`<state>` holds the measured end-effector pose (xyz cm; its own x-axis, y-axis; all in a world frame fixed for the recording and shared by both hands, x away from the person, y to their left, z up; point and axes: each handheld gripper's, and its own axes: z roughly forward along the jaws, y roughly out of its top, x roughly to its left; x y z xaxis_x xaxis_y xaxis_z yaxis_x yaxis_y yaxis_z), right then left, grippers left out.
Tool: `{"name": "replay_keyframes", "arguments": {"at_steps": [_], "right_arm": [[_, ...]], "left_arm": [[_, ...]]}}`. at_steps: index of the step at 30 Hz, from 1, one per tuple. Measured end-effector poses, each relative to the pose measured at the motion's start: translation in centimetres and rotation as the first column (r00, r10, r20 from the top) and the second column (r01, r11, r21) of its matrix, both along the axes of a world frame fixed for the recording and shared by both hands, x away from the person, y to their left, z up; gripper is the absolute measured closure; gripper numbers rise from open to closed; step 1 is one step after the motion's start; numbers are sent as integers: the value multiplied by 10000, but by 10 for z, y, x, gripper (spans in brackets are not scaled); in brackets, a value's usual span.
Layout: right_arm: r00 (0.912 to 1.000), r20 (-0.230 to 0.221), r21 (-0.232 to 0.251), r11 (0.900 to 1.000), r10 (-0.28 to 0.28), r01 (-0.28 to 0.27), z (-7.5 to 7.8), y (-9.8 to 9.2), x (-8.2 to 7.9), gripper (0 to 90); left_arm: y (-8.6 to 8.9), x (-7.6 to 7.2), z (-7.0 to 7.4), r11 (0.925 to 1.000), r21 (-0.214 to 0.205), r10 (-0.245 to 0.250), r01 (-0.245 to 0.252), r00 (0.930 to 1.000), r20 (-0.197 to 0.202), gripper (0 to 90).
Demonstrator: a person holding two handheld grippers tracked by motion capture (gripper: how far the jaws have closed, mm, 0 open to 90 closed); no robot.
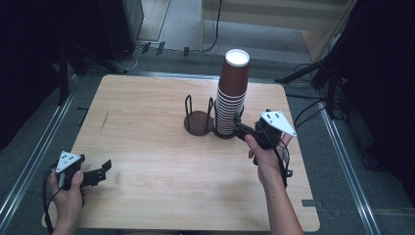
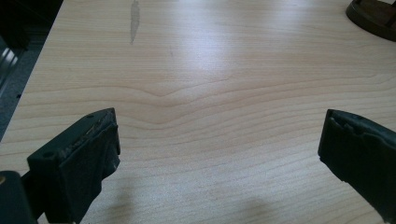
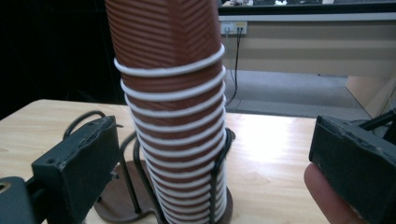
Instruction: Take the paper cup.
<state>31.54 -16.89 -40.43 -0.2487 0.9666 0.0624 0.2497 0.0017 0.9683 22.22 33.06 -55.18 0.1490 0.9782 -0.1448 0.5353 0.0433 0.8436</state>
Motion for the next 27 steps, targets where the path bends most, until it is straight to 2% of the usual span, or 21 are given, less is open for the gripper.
{"name": "replay_keyframes", "arguments": {"at_steps": [18, 27], "right_arm": [[9990, 324, -9, 9995, 304, -304, 24, 29, 25, 18], [9991, 408, 14, 9999, 113, -114, 33, 39, 38, 19]], "left_arm": [[0, 0, 0, 10000, -6, 39, -39, 10000, -43, 0], [0, 0, 0, 10000, -46, 77, -77, 10000, -41, 0]]}}
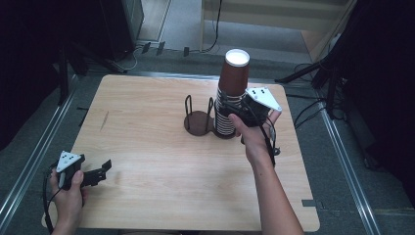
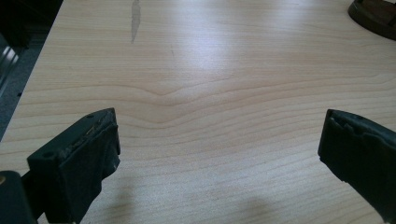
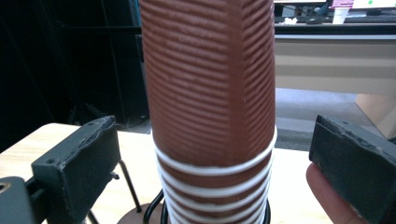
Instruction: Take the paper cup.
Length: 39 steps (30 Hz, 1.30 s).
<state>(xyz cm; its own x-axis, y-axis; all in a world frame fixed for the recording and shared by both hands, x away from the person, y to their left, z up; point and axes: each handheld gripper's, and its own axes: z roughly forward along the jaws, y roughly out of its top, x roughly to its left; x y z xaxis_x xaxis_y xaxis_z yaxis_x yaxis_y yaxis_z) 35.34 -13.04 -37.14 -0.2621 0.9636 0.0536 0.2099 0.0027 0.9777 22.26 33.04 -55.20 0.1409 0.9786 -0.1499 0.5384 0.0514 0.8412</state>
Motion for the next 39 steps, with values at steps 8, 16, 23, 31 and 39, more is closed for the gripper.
{"name": "replay_keyframes", "arguments": {"at_steps": [8, 16, 23, 31, 39], "right_arm": [[9988, 8, -46, 9988, -488, 488, 5, 6, 17, 19], [9984, -56, -225, 9981, -570, 568, 6, 15, 33, 19], [9976, -126, -349, 9971, -683, 678, 6, 22, 48, 20], [9970, 131, -397, 9962, -768, 773, 3, 24, 53, 88], [9970, 340, -493, 9962, -695, 711, 5, 26, 51, 118]], "left_arm": [[1, 0, 0, 10000, 19, 18, -17, 10000, -55, 0], [1, 0, 0, 10000, -14, 55, -55, 10000, -52, 0], [1, 0, 0, 10000, -2, 45, -45, 10000, -53, 0], [1, 1, 0, 9999, -65, 91, -92, 9999, -82, 0], [1, 1, 0, 9999, -78, 91, -92, 9999, -95, 0]]}}
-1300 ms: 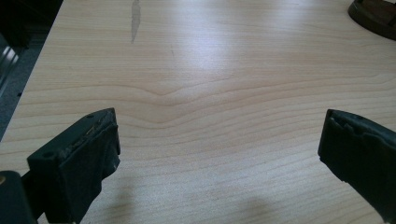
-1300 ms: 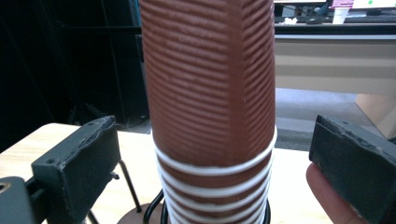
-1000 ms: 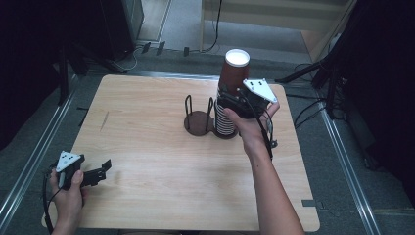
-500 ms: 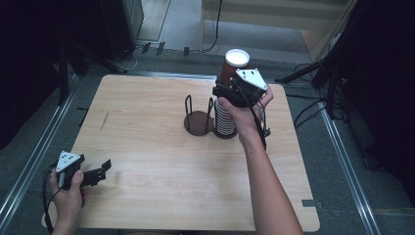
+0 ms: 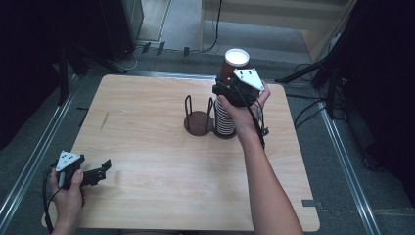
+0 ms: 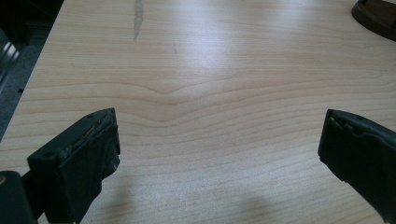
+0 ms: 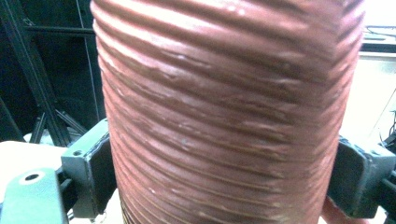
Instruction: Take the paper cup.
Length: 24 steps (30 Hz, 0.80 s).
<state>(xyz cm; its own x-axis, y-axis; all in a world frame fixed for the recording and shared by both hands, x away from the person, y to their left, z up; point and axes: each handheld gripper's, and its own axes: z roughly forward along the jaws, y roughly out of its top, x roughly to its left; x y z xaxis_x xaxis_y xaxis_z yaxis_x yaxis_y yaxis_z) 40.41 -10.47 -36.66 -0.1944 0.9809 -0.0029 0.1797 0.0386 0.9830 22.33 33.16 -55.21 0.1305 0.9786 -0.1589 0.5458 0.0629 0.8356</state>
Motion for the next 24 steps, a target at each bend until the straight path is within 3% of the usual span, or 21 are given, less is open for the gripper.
{"name": "replay_keyframes", "arguments": {"at_steps": [5, 24], "right_arm": [[9998, 188, 157, 9999, 1, -4, 6, -2, -1, 128], [9954, 955, 434, 9990, 77, -119, 54, -7, -5, 129]], "left_arm": [[0, 0, 0, 10000, 16, 10, -10, 10000, -17, 0], [0, 0, 0, 10000, 32, -26, 26, 10000, 13, 0]]}}
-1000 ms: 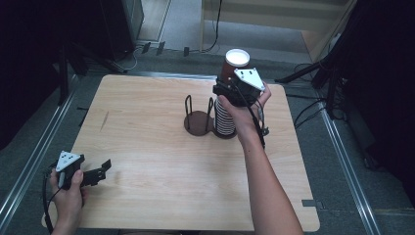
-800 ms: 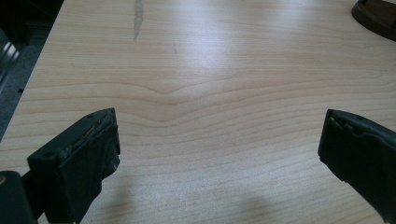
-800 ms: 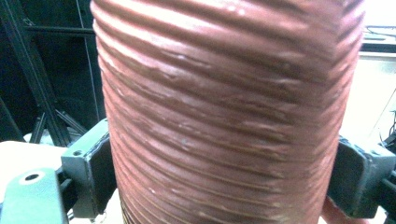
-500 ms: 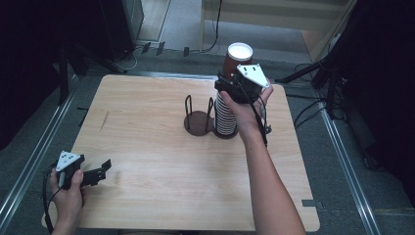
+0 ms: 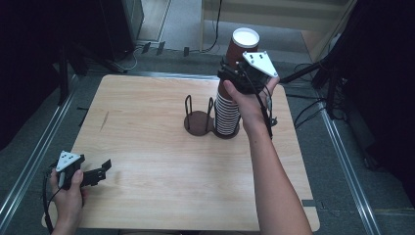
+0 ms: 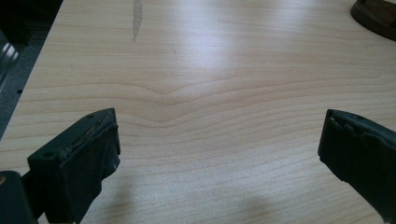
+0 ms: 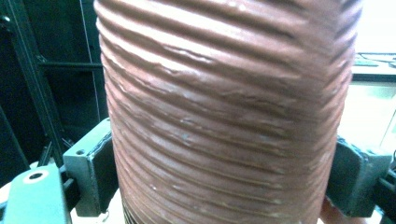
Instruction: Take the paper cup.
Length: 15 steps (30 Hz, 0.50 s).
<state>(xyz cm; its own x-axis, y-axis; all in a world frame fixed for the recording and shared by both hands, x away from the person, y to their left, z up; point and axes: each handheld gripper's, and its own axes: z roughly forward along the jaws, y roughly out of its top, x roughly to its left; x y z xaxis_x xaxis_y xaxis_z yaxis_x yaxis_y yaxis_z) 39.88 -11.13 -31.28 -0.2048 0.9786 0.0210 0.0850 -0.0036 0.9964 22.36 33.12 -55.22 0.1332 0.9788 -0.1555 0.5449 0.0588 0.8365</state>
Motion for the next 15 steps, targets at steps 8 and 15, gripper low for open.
{"name": "replay_keyframes", "arguments": {"at_steps": [8, 15], "right_arm": [[9996, 273, 104, 9999, 112, -115, 22, -2, -4, 129], [9988, 482, 361, 9993, 19, -36, 35, -12, -9, 129]], "left_arm": [[0, 0, 0, 10000, -57, 0, 0, 10000, -12, 0], [0, 0, 0, 10000, -61, 1, -1, 10000, -16, 0]]}}
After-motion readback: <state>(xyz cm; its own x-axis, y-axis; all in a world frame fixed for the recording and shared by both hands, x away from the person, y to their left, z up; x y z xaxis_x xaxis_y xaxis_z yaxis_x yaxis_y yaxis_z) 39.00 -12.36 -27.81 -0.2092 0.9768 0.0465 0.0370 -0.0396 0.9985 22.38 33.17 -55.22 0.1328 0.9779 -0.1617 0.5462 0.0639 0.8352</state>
